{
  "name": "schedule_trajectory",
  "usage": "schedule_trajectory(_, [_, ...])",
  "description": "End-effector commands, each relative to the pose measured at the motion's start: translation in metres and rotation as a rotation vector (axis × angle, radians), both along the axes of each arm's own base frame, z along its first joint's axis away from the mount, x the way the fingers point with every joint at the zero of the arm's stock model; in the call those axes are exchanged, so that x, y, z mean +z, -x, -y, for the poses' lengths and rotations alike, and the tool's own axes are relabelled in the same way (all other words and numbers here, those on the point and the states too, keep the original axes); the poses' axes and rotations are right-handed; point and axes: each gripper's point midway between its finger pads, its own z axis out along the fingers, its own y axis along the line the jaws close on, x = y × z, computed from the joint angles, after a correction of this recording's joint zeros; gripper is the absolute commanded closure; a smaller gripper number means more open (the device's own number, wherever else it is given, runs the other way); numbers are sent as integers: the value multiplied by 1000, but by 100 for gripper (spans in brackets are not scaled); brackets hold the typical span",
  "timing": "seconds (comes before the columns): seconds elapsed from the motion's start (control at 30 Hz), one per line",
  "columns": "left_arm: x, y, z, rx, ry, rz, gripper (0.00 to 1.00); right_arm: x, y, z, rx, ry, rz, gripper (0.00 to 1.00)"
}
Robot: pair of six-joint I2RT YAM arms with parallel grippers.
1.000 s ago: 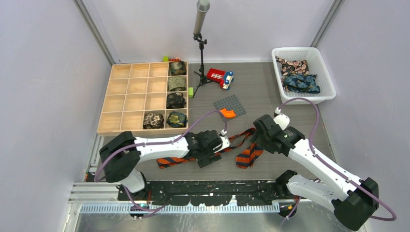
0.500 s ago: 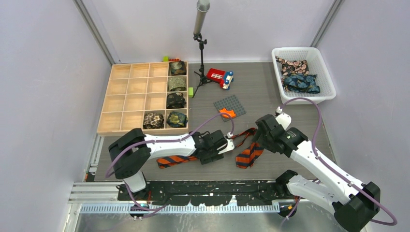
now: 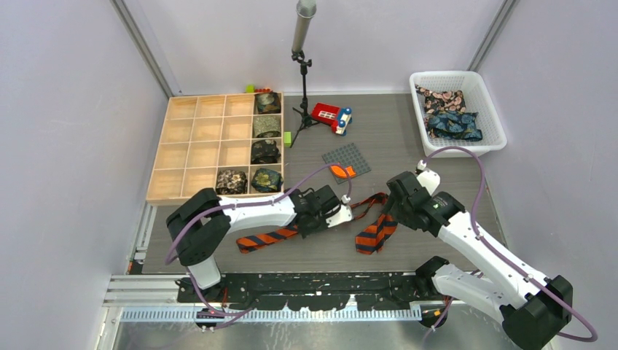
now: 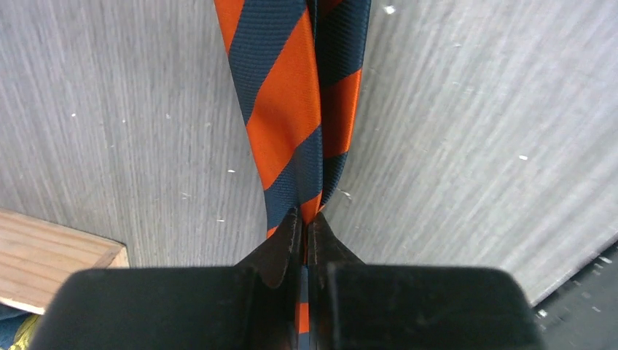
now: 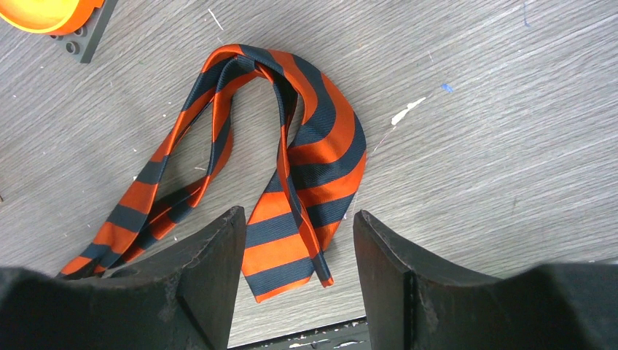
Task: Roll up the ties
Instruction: Flatten out the tie at the center of the board.
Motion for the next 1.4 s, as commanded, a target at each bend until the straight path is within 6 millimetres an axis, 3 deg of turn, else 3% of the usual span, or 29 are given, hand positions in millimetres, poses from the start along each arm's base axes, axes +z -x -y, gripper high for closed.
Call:
schedule_trajectory(0.0, [18, 31, 17, -67, 54, -198, 100, 17, -7, 0, -4, -12, 49, 39])
schedule_trajectory(0.17, [51, 66, 32, -87, 190, -383, 100, 23, -5, -2, 1, -29, 47, 40])
schedule_trajectory(0.27, [75, 89, 41, -64, 305, -612, 100, 25, -3, -4, 8, -44, 48, 40])
schedule_trajectory(0.37, [84, 85, 37, 49, 378, -794, 100, 23, -3, -4, 10, -40, 42, 40])
schedule_trajectory(0.53, [57, 64, 17, 281, 357, -987, 99, 21, -6, -7, 16, -39, 32, 40])
schedule_trajectory(0.67, [39, 48, 8, 413, 344, -1122, 90, 20, -8, -8, 23, -33, 27, 40])
schedule_trajectory(0.87, [21, 27, 2, 512, 324, -1183, 79, 18, -10, -8, 28, -19, 17, 40])
schedule_trajectory(1.03, [23, 5, -7, 593, 326, -1131, 47, 16, -12, -14, 51, -28, 1, 40])
schedule_trajectory(1.1, [32, 0, -8, 595, 328, -1085, 27, 13, -11, -18, 75, -30, -28, 40])
schedule_trajectory(1.23, [56, -11, -12, 639, 339, -968, 4, 9, -5, -23, 92, -35, -99, 41])
schedule_trajectory(1.37, [85, -19, -22, 670, 358, -746, 0, 6, 5, -29, 73, -84, -134, 42])
